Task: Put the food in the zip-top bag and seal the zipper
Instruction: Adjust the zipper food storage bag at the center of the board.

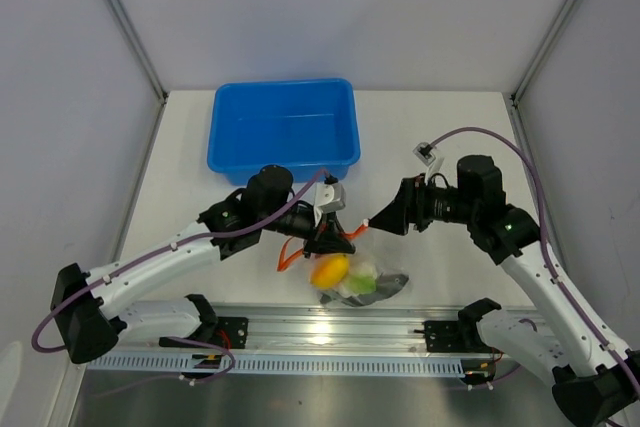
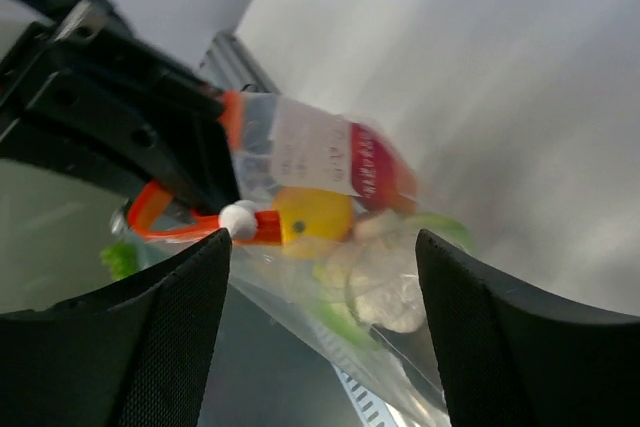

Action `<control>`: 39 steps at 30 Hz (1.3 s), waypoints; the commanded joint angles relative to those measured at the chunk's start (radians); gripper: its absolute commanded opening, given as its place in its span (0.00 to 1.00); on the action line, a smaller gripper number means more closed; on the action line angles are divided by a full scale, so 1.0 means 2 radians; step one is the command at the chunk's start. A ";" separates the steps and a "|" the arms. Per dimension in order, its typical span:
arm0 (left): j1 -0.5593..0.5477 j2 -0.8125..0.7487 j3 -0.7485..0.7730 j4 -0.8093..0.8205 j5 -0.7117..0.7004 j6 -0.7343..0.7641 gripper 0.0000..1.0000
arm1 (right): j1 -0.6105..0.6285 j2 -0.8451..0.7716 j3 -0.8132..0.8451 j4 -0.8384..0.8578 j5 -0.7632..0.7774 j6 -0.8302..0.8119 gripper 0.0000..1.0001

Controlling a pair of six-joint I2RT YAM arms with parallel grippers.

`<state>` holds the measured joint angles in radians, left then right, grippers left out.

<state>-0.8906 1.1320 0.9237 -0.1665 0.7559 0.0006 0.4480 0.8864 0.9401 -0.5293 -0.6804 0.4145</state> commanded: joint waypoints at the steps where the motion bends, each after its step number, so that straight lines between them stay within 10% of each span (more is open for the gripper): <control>1: 0.004 -0.021 0.013 0.010 0.050 0.023 0.01 | 0.005 -0.017 -0.009 0.087 -0.125 0.007 0.76; 39: 0.004 -0.027 0.016 0.020 0.048 0.012 0.00 | 0.025 0.029 -0.052 0.112 -0.191 0.004 0.64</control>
<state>-0.8894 1.1072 0.9237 -0.1894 0.8192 0.0086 0.5026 0.9390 0.8341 -0.2989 -1.0630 0.4538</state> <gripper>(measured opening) 0.005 0.642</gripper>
